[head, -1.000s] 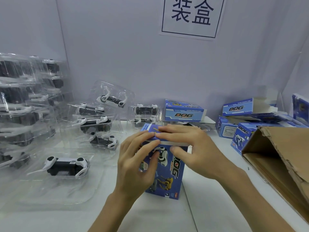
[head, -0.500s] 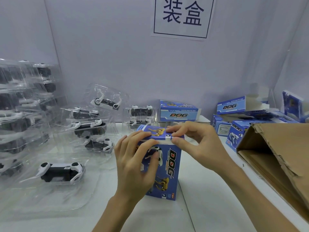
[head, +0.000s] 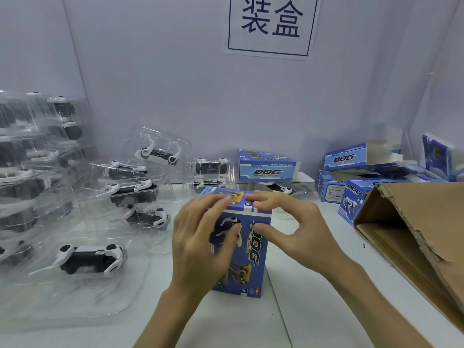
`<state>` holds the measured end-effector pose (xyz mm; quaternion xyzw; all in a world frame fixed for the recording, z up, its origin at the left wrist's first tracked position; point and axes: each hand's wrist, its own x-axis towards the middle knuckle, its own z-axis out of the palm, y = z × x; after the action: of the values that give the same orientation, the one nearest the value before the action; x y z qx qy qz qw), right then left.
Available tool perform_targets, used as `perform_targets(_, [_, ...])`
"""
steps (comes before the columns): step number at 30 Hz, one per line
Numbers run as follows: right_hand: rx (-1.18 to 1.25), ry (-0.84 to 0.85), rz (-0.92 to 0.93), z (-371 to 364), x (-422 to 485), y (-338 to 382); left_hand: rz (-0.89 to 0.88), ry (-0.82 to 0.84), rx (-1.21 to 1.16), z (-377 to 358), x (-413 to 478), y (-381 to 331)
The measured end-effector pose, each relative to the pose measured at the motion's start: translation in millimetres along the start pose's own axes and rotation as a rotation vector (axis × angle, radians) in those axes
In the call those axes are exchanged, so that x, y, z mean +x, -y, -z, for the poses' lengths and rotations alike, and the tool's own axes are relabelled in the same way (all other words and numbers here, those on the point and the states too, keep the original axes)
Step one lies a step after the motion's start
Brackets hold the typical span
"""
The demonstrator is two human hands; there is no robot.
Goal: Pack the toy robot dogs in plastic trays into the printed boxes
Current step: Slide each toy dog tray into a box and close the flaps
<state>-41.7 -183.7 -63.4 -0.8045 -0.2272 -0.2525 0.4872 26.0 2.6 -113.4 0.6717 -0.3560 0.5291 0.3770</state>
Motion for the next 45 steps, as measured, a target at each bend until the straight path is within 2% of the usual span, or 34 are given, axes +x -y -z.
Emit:
perform_targets(4, [0.049, -0.008, -0.032, -1, -1, 0, 0.014, -0.025, 0.123, 5, 1, 6])
perform_targets(15, [0.109, -0.042, -0.083, -8, -7, -3, 0.064, -0.067, 0.083, 4, 1, 1])
perform_targets(26, [0.05, -0.072, -0.068, -10, -6, -1, 0.062, -0.085, 0.067, 1, 3, 2])
perform_targets(33, [0.084, -0.04, -0.114, -7, -5, 0, 0.063, -0.078, 0.039, 0, -8, 4])
perform_targets(35, [0.063, 0.02, -0.139, -2, 1, 1, 0.222, -0.026, -0.066, 1, -8, 9])
perform_targets(38, [-0.182, 0.169, -0.177, 12, 24, 4, 0.689, 0.119, -0.445, 7, -2, 12])
perform_targets(41, [-0.319, 0.321, -0.264, 26, 46, 7, 1.038, 0.254, -0.807, 3, -3, 18])
perform_targets(43, [-0.251, 0.314, -0.3, 32, 52, 1, 1.126, 0.355, -0.851, 2, -5, 24])
perform_targets(45, [-0.223, 0.206, -0.304, 35, 50, -7, 1.16, 0.425, -0.796, 4, -6, 26])
